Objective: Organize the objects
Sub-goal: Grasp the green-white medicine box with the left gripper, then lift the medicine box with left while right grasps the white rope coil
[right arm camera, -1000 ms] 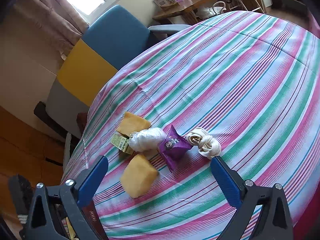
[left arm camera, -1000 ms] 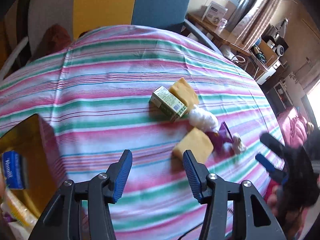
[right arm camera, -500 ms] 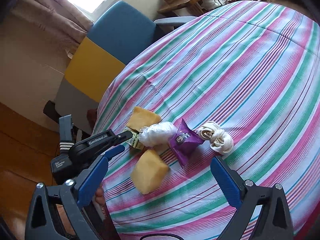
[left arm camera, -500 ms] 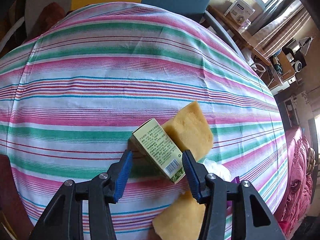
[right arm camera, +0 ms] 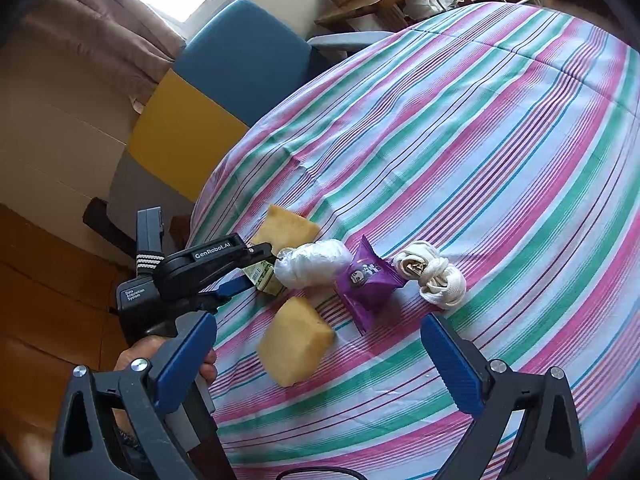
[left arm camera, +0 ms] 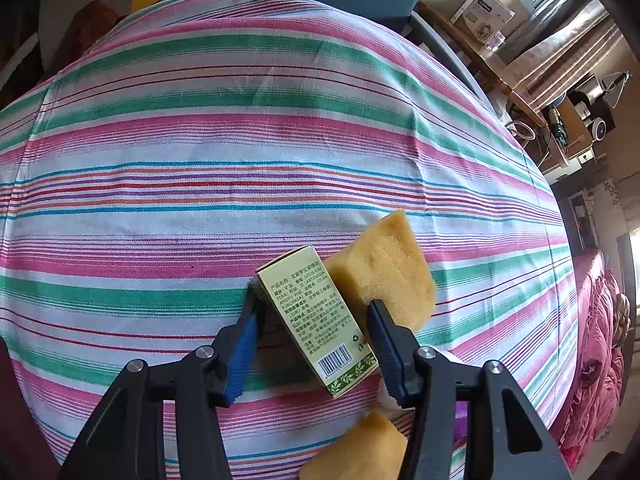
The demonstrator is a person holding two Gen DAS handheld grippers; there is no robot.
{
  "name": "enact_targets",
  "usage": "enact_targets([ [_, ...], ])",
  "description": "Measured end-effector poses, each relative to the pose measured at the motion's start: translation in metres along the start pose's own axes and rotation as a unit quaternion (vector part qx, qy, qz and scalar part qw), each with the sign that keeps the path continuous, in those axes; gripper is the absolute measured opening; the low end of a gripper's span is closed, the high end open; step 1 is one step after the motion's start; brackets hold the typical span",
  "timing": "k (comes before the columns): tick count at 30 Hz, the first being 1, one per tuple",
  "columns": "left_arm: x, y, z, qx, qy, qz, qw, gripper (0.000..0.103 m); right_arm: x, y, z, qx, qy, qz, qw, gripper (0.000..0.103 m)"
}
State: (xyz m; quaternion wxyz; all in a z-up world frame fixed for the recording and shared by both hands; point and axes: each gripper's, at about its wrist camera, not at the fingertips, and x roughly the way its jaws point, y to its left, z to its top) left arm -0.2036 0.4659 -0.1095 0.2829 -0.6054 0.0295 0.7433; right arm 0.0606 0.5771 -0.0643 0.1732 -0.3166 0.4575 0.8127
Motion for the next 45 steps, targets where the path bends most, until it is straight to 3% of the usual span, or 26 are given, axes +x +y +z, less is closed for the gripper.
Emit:
enact_targets([
  [7, -0.016, 0.010, -0.021, 0.025, 0.003, -0.009, 0.9997, 0.034, -0.003, -0.007, 0.005, 0.010, -0.013, -0.018, 1.000, 0.103],
  [19, -0.046, 0.021, -0.105, 0.094, 0.012, 0.009, 0.9955, 0.033, -0.020, -0.032, 0.013, 0.065, -0.057, -0.044, 0.995, 0.103],
  [22, -0.042, 0.020, -0.111, 0.102, 0.010, 0.019, 0.9946, 0.032, -0.022, -0.036, 0.015, 0.074, -0.062, -0.053, 0.994, 0.100],
  [32, -0.045, 0.030, -0.109, 0.080, 0.006, 0.001, 0.9967, 0.030, -0.006, -0.038, 0.020, 0.047, -0.049, -0.126, 0.990, 0.065],
  [37, -0.077, 0.026, -0.123, 0.093, -0.015, -0.027, 0.9952, 0.030, 0.010, -0.034, 0.018, 0.019, -0.019, -0.153, 0.988, 0.060],
  [42, -0.106, 0.027, -0.142, 0.096, -0.029, -0.061, 0.9931, 0.030, 0.012, -0.030, 0.015, -0.008, -0.024, -0.193, 0.981, 0.053],
  [45, -0.130, 0.039, -0.159, 0.096, -0.038, -0.077, 0.9917, 0.030, 0.014, -0.029, 0.012, -0.011, -0.010, -0.191, 0.982, 0.053],
])
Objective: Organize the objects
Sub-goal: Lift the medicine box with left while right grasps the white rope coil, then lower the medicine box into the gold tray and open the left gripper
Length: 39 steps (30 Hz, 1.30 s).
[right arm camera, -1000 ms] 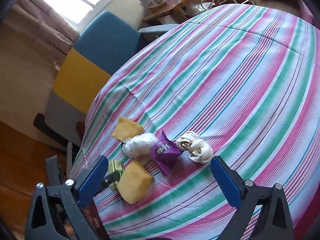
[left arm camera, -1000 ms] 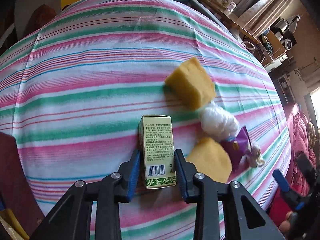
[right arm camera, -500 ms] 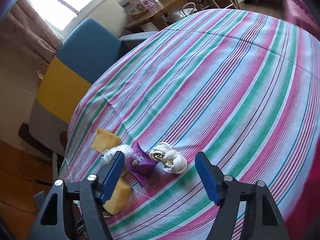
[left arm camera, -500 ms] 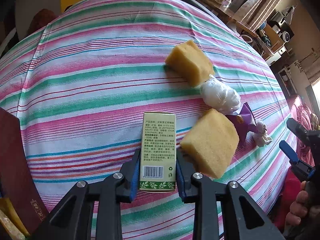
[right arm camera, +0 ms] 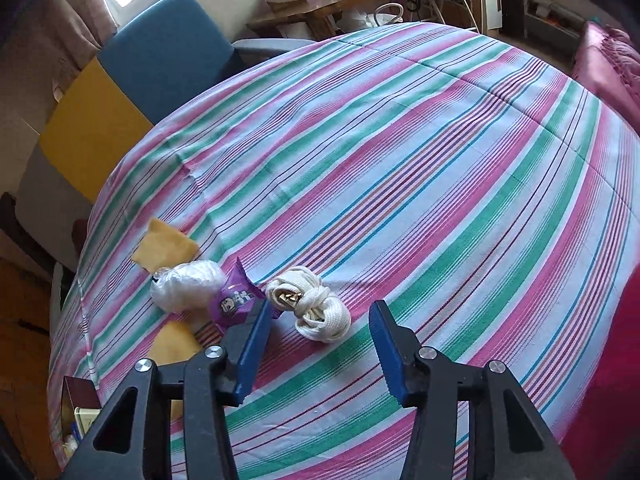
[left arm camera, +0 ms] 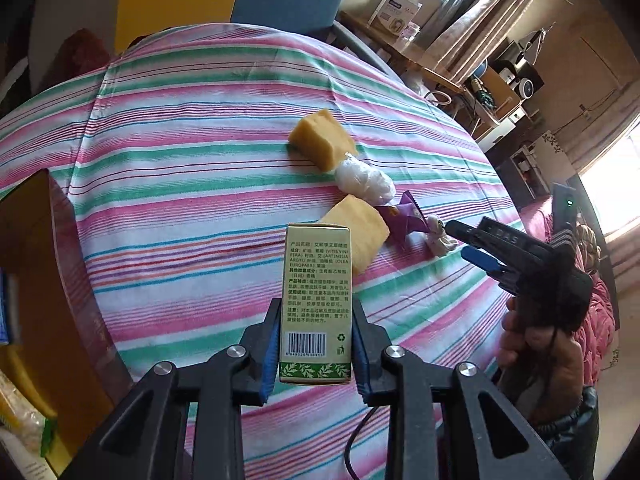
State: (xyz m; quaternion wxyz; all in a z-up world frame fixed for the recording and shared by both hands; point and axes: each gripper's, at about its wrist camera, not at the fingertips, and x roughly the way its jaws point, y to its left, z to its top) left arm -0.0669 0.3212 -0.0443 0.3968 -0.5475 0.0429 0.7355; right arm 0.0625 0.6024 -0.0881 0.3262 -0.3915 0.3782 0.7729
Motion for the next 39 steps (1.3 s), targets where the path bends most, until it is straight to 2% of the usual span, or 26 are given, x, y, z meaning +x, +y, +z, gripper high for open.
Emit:
enact_targets([
  [5, -0.033, 0.005, -0.027, 0.016, -0.019, -0.006, 0.9997, 0.030, 0.008, 0.015, -0.002, -0.044, 0.017, -0.032, 0.998, 0.053],
  [8, -0.047, 0.007, -0.040, 0.026, -0.026, -0.010, 0.9993, 0.030, 0.018, 0.022, 0.002, -0.076, 0.028, -0.066, 0.995, 0.053],
  [11, -0.061, 0.011, -0.051, 0.031, -0.035, -0.007, 0.9989, 0.030, 0.030, 0.026, 0.005, -0.108, 0.045, -0.081, 0.990, 0.053],
  [13, -0.070, 0.016, -0.055, 0.024, -0.040, -0.011, 0.9988, 0.030, 0.034, 0.025, 0.005, -0.118, 0.048, -0.089, 0.988, 0.049],
  [14, -0.075, 0.020, -0.057, 0.019, -0.043, -0.013, 0.9988, 0.030, 0.035, 0.024, 0.006, -0.117, 0.048, -0.087, 0.988, 0.039],
  [15, -0.079, 0.024, -0.058, 0.013, -0.047, -0.013, 0.9987, 0.030, 0.036, 0.023, 0.006, -0.117, 0.049, -0.083, 0.988, 0.030],
  [21, -0.113, 0.063, -0.062, -0.046, -0.080, -0.015, 0.9956, 0.030, 0.029, 0.029, 0.005, -0.130, 0.029, -0.082, 0.988, 0.029],
  [24, -0.136, 0.099, -0.060, -0.090, -0.104, 0.010, 0.9905, 0.030, 0.017, 0.027, 0.008, -0.117, 0.002, -0.074, 0.990, 0.029],
  [29, -0.163, 0.162, -0.055, -0.164, -0.127, 0.052, 0.9769, 0.030, 0.000, 0.027, 0.011, -0.106, -0.027, -0.053, 0.993, 0.029],
  [33, -0.161, 0.187, -0.046, -0.180, -0.124, 0.077, 0.9728, 0.030, -0.003, 0.034, 0.010, -0.116, -0.035, -0.046, 0.992, 0.029],
  [35, -0.146, 0.191, -0.038, -0.176, -0.111, 0.091, 0.9739, 0.030, -0.003, 0.035, 0.010, -0.118, -0.037, -0.043, 0.991, 0.029],
  [39, -0.107, 0.202, -0.021, -0.190, -0.075, 0.089, 0.9749, 0.030, -0.004, 0.037, 0.008, -0.122, -0.038, -0.039, 0.991, 0.029],
])
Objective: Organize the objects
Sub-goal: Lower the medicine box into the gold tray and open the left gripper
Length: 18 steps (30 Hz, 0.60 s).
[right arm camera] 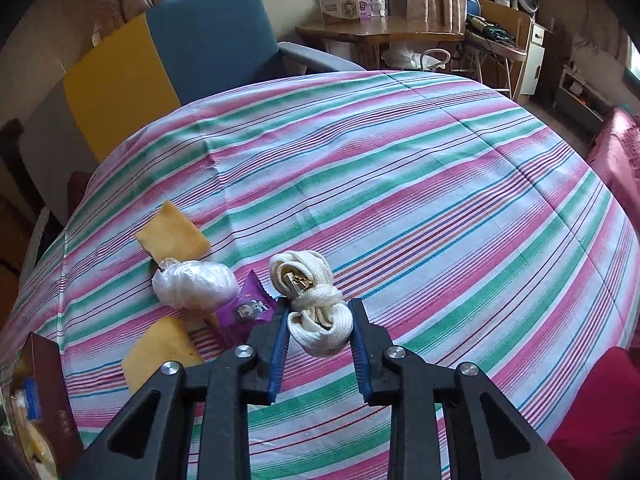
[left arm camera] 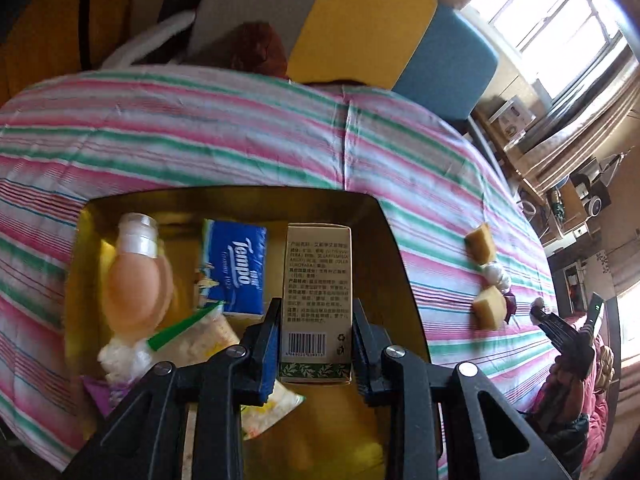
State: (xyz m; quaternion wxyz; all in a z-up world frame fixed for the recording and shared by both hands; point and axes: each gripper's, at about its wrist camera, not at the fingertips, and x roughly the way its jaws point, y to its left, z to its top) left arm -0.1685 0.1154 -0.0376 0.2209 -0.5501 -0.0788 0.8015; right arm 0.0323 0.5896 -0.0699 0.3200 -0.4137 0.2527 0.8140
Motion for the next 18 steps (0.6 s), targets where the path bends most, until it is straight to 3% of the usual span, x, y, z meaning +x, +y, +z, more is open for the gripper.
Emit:
enact_targets([
  [8, 0.056, -0.007, 0.017, 0.000, 0.033, 0.041, 0.9986, 0.030, 0.001, 0.002, 0.000, -0.004, 0.001, 0.003, 1.000, 0.029],
  [18, 0.081, -0.003, 0.027, 0.011, 0.035, 0.084, 0.9958, 0.030, 0.000, 0.005, 0.000, -0.009, 0.001, 0.005, 1.000, 0.029],
])
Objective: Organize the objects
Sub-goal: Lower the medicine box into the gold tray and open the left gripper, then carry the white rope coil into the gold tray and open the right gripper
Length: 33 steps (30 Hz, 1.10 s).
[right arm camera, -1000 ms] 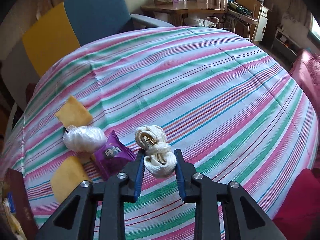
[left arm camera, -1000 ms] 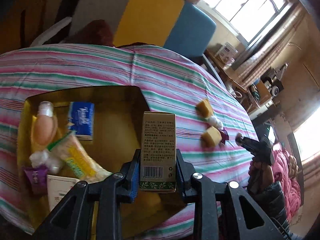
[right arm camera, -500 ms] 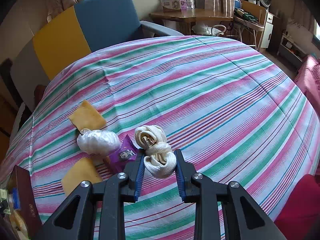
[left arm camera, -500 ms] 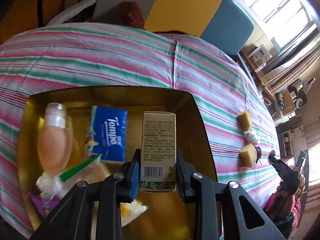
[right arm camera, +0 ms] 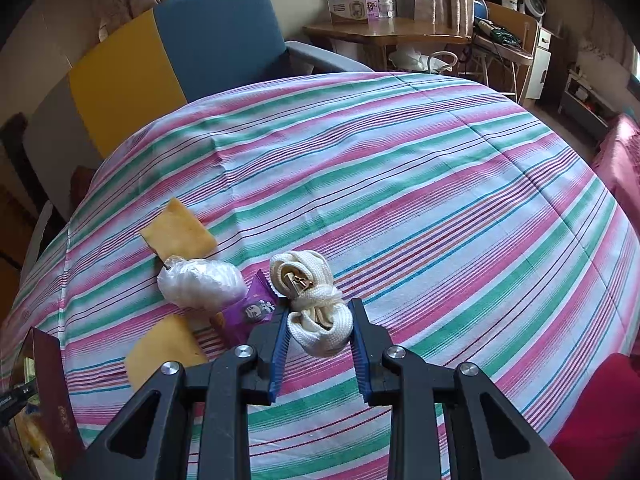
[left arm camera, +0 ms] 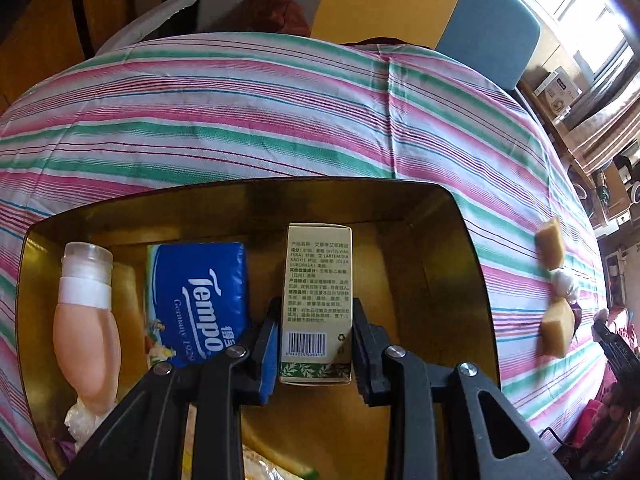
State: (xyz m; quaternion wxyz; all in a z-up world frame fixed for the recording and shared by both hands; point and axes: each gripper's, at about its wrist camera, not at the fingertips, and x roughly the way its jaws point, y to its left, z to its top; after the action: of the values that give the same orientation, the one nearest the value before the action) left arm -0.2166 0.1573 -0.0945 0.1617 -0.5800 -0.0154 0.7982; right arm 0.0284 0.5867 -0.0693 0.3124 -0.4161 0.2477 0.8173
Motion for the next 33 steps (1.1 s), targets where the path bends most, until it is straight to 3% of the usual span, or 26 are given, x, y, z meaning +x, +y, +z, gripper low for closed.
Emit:
enact_targets([
  [7, -0.005, 0.006, 0.003, -0.013, -0.001, 0.002, 0.9999, 0.040, 0.002, -0.001, -0.001, -0.001, 0.003, -0.004, 1.000, 0.029],
  [15, -0.072, 0.012, -0.016, 0.014, -0.063, -0.006, 0.9979, 0.041, -0.006, -0.005, 0.001, 0.008, -0.015, 0.001, 1.000, 0.029],
  [19, -0.112, 0.032, -0.045, 0.015, -0.101, -0.018, 0.9946, 0.042, -0.018, 0.003, 0.000, -0.003, -0.037, 0.027, 0.999, 0.029],
  [24, -0.133, 0.061, -0.078, -0.004, -0.118, -0.017, 0.9929, 0.042, -0.043, 0.039, -0.012, -0.057, -0.049, 0.082, 0.994, 0.029],
  [28, -0.140, 0.079, -0.101, -0.022, -0.125, -0.023, 0.9917, 0.042, -0.073, 0.097, -0.035, -0.132, -0.047, 0.139, 0.980, 0.029],
  [33, -0.144, 0.087, -0.118, -0.027, -0.131, -0.034, 0.9904, 0.042, -0.106, 0.205, -0.076, -0.254, -0.022, 0.230, 0.939, 0.029],
])
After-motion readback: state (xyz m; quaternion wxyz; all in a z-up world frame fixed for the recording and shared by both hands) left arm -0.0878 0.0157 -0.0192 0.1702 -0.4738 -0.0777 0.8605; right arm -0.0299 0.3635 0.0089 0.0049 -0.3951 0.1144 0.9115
